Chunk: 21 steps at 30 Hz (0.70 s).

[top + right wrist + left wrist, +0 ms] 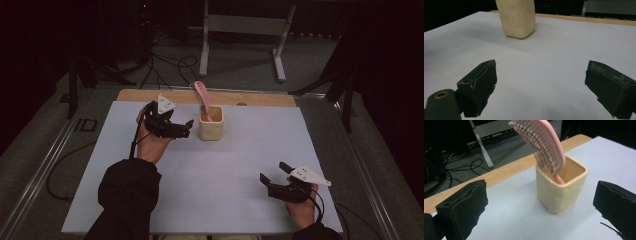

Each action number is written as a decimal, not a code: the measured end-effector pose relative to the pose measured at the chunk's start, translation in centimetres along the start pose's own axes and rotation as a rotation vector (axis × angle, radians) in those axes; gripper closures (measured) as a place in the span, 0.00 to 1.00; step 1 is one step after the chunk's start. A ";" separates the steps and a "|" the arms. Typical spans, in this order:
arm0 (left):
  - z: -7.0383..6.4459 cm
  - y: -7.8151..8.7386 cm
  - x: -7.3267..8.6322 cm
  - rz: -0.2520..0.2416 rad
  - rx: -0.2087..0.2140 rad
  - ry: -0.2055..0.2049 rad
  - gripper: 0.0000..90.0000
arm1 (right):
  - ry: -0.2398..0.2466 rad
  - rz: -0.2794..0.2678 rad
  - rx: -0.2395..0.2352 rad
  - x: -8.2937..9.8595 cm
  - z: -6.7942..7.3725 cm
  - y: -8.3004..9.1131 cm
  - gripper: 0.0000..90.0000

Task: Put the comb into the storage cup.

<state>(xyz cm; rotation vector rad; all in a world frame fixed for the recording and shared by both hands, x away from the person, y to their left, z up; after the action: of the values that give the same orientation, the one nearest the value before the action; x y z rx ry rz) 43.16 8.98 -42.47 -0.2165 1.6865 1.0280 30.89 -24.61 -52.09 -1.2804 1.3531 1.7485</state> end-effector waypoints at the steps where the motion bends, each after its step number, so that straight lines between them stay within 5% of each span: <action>1: -0.1 0.2 0.4 0.005 0.008 -0.003 0.00 | 0.001 0.000 0.001 0.0 0.0 0.0 0.11; 21: -0.4 3.7 8.2 0.009 0.036 0.028 0.00 | 0.003 0.007 -0.004 0.2 0.3 -0.1 0.11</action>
<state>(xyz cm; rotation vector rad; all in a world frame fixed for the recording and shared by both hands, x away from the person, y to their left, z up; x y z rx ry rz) 37.51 13.75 -47.56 -0.2010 1.7314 1.0042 30.81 -24.29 -52.30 -1.2825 1.3583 1.7552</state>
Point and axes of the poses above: each handheld gripper's, and its own axes: y roughly backward along the jaws, x roughly out of its underside, z roughly to its left, the point moved 7 cm from there along -y, roughly forward along the jaws, and after that the axes turned 13 degrees about x, right-handed, at the moved point
